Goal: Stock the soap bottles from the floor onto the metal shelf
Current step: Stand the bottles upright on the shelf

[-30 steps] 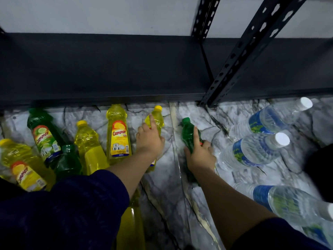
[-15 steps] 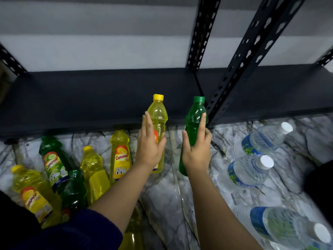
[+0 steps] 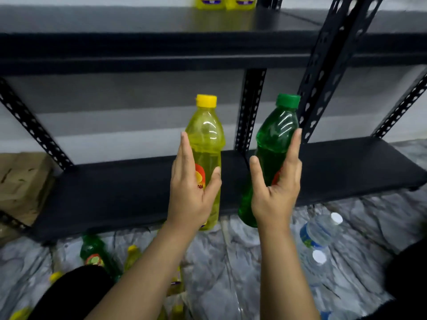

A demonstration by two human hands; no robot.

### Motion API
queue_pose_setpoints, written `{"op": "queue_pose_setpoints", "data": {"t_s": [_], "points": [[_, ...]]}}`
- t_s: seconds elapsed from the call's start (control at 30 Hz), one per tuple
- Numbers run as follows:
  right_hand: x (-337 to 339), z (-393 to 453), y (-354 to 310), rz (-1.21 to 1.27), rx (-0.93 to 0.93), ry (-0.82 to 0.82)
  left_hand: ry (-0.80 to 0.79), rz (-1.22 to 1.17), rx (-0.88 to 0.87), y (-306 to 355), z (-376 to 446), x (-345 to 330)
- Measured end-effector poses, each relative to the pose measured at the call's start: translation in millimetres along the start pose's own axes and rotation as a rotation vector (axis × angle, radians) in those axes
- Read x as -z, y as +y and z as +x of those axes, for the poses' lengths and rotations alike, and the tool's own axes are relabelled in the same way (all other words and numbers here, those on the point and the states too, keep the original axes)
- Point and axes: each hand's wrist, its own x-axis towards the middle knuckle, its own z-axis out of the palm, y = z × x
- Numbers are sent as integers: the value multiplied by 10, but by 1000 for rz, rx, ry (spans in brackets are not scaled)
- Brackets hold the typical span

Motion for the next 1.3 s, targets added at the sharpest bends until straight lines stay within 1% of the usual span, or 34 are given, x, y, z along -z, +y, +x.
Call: {"op": "queue_pose_setpoints", "data": {"t_s": [0.1,0.2,0.37,0.47,0.53,0.57,0.63,0.7,0.8,0.87,0.97,1.1,1.3], "points": [[88,305,-291,38,75,3,1,-25,-60,302,397,179],[101,640,-561,97,128,-3,48,-58,-116,601,807,327],[61,1338,-1006,154,331,-9,180,-150,-244,1092,1487,490],[-64,1866,-1299,157,479,41,271,-182,-329,1274,1942,501],[-249,2247,-1452,167,532,81,344,-180,-359,1305,2304,485],[-349,2443,-1507,187,519,82,369,-195,-348,1297,2505,473],[-514,2799,-1620,216,460,23,379,-264,-272,1306,2910,458],[-613,3034,-1687,164,427,-32,390,-252,-231,1335,3228,443],[-747,3232,-1732,119,464,-12,410,-144,-344,1314,3581,366],[-913,3297,-1660,75,461,9,394,-65,-388,1149,3750,285],[-1234,3483,-1422,32,446,4,376,-41,-374,831,3908,145],[-1622,3778,-1187,-1,450,30,394,-14,-368,649,3990,43],[-1836,4013,-970,-91,469,58,368,-38,-347,550,3996,-28]]}}
